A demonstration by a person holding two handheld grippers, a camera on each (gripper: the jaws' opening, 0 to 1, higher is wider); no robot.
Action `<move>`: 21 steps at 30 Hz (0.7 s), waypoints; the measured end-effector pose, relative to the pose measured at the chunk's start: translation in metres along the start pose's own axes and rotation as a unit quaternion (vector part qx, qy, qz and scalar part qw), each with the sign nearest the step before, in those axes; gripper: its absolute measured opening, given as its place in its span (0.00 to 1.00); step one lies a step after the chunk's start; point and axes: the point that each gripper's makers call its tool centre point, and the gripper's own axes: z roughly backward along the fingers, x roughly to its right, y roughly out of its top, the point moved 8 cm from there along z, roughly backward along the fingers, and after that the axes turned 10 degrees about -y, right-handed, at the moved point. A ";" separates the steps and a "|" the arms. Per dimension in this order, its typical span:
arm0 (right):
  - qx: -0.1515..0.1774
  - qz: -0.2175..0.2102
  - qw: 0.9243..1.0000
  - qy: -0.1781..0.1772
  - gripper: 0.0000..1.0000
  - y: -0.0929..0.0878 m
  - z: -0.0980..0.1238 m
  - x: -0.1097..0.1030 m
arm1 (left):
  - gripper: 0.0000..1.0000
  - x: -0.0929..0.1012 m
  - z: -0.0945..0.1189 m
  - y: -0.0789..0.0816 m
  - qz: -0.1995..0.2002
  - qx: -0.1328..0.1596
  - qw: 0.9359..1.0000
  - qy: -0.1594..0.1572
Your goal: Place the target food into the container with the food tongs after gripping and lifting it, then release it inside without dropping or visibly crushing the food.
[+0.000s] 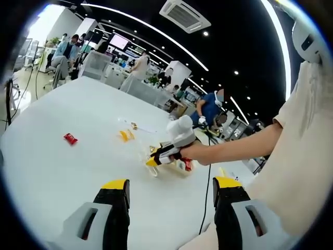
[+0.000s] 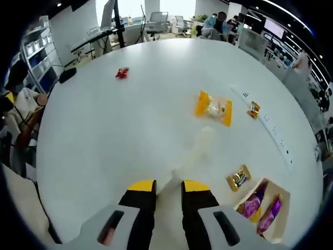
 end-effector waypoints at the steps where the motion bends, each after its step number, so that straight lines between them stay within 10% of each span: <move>1: -0.001 -0.003 1.000 0.000 0.17 0.000 0.000 0.000 | 0.65 0.000 0.000 0.000 0.000 0.001 1.000 0.000; 21: 0.013 -0.048 0.997 0.050 0.06 0.005 0.013 0.007 | 0.65 0.001 0.004 -0.001 0.000 0.006 1.000 0.002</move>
